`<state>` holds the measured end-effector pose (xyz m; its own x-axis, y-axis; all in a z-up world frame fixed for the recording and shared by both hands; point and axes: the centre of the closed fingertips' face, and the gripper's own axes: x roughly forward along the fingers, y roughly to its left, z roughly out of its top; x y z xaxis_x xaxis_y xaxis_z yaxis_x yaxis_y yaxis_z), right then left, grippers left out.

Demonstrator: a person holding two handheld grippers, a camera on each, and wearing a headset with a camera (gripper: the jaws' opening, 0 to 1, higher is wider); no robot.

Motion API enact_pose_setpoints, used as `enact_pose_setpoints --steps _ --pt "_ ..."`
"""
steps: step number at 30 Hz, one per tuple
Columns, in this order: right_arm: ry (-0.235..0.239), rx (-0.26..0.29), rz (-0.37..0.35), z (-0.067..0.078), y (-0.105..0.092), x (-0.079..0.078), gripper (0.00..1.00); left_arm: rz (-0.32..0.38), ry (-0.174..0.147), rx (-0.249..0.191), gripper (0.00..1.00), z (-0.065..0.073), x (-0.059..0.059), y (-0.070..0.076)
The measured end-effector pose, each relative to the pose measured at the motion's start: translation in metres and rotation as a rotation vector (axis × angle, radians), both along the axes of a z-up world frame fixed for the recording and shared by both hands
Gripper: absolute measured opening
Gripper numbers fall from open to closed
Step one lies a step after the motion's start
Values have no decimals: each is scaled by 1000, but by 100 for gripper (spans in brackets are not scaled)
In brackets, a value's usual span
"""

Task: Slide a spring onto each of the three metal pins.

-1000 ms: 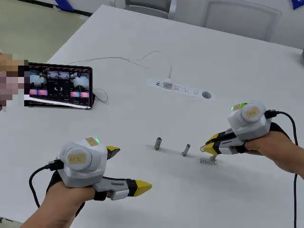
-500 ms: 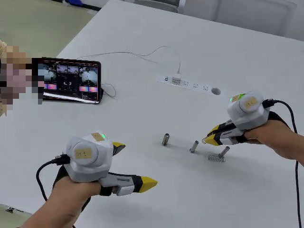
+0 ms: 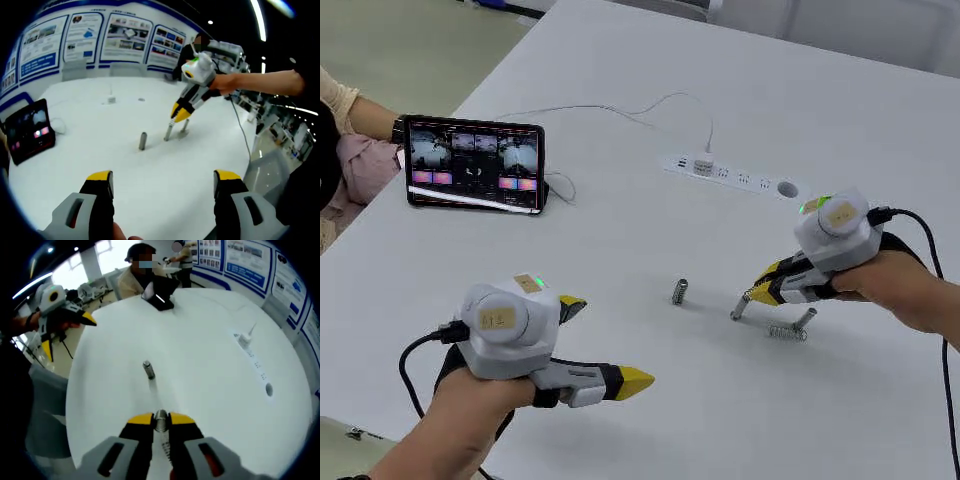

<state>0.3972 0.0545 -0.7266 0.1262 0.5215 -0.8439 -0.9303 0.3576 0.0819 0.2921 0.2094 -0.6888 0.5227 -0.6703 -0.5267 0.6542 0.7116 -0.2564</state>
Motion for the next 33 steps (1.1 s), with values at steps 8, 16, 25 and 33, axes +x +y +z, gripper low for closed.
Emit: enact_pose_setpoints --steps 8,16,25,33 --pt "-4 -23 28 -8 -2 3 13 11 4 -5 83 -1 -2 3" --pt "-6 -37 46 -13 4 2 13 15 7 -4 82 0 -2 4" --pt "-13 -66 74 -22 6 5 13 10 2 -4 82 2 -2 1" --pt "-17 -93 108 -32 10 -1 13 20 0 1 80 2 1 5"
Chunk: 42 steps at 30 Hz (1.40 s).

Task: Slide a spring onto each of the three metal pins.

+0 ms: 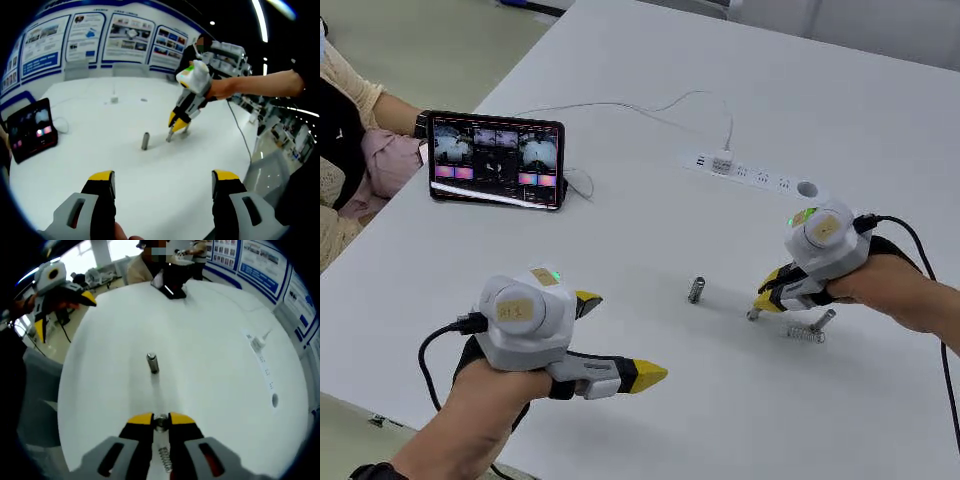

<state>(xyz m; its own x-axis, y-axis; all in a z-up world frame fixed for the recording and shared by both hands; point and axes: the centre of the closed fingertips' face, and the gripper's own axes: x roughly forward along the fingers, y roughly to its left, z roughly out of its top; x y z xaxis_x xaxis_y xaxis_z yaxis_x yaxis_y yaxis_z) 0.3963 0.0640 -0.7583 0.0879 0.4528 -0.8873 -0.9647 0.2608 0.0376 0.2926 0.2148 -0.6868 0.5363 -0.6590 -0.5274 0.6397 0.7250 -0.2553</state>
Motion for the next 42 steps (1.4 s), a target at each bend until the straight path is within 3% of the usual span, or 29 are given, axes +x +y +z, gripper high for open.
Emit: enact_pose_setpoints --steps 16,23,35,42 --pt "0 -49 36 -23 -2 3 13 24 2 9 80 1 0 9" --pt "5 -52 33 -26 -3 4 13 23 0 10 80 2 0 8" --pt "-26 -42 -1 -14 -14 4 24 8 -7 8 79 4 -1 3" --pt "-60 7 -79 2 -23 3 37 2 -17 5 79 9 -2 0"
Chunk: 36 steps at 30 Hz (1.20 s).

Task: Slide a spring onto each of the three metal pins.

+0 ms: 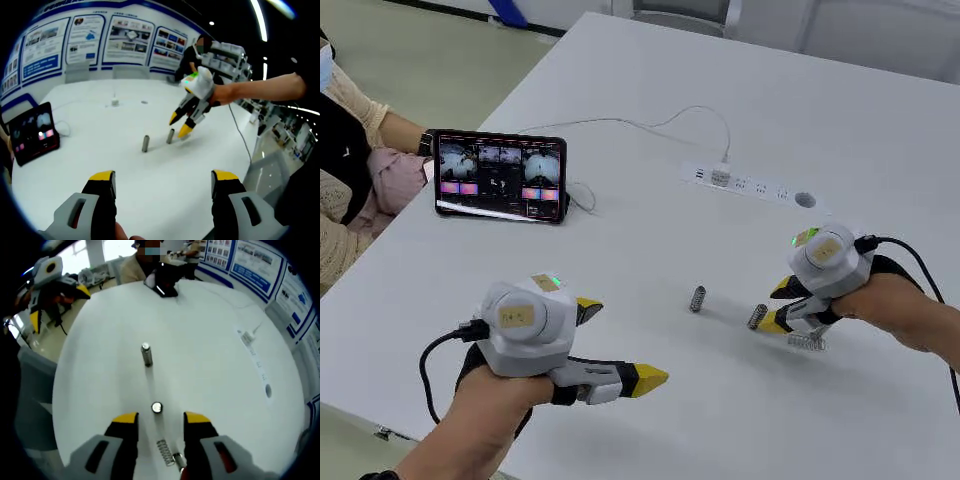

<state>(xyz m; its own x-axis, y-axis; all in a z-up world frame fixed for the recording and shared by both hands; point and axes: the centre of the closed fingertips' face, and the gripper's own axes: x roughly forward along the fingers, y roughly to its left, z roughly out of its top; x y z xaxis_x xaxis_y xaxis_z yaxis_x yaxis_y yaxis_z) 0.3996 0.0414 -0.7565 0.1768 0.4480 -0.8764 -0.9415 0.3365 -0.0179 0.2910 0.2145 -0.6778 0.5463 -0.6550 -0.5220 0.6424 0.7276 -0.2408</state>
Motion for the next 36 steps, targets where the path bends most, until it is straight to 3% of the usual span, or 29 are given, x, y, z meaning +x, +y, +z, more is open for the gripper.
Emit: enact_pose_setpoints --steps 13,23,36 --pt "-37 104 -153 26 -12 -18 51 -3 -9 -4 81 7 -5 -3" --pt "-69 163 -243 34 -20 -36 60 -6 -15 -3 82 11 -5 -5" --pt "-69 246 -374 40 -35 -57 67 -20 -20 -5 82 13 -3 -15"
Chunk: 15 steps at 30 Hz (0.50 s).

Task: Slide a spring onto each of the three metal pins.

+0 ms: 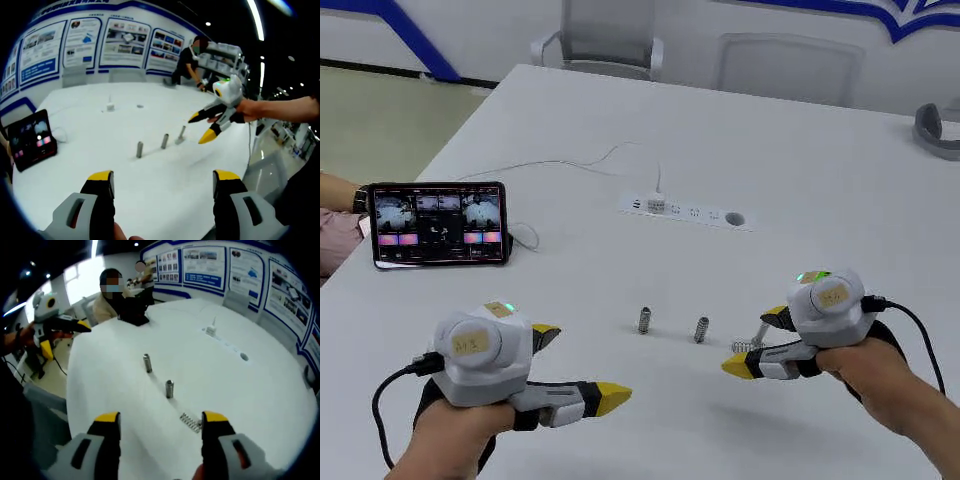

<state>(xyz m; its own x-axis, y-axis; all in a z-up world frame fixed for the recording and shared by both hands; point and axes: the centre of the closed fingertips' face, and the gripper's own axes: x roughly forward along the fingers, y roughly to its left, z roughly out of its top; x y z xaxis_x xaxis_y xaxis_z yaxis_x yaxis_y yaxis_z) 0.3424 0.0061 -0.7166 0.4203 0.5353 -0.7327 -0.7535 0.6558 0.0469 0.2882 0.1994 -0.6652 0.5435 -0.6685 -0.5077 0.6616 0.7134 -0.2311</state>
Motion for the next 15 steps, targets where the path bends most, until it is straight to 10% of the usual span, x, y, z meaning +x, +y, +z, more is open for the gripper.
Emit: enact_pose_setpoints --steps 15 --pt "0 62 -122 -1 -21 -29 73 -44 0 35 83 -7 2 -5"
